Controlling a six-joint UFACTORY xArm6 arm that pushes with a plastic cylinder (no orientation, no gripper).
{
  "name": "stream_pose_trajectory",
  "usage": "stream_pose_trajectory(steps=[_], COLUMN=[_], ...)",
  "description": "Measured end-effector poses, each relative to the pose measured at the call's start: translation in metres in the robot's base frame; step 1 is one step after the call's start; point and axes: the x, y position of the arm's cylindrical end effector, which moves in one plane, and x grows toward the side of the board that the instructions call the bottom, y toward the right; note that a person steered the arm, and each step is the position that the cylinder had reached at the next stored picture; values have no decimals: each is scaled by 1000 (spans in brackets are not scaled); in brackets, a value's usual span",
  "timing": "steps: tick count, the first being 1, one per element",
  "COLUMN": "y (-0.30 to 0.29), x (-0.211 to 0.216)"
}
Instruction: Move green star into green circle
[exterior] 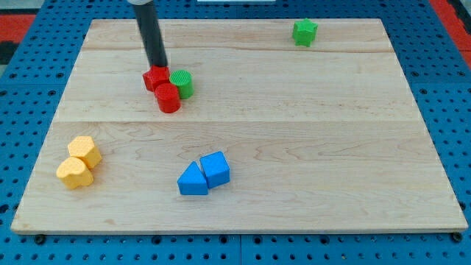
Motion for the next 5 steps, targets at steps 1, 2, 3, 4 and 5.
stream_pose_trajectory(steps=[1,2,3,4,5], y=[0,45,96,154,218], x=[0,-19,-19,-21,-25])
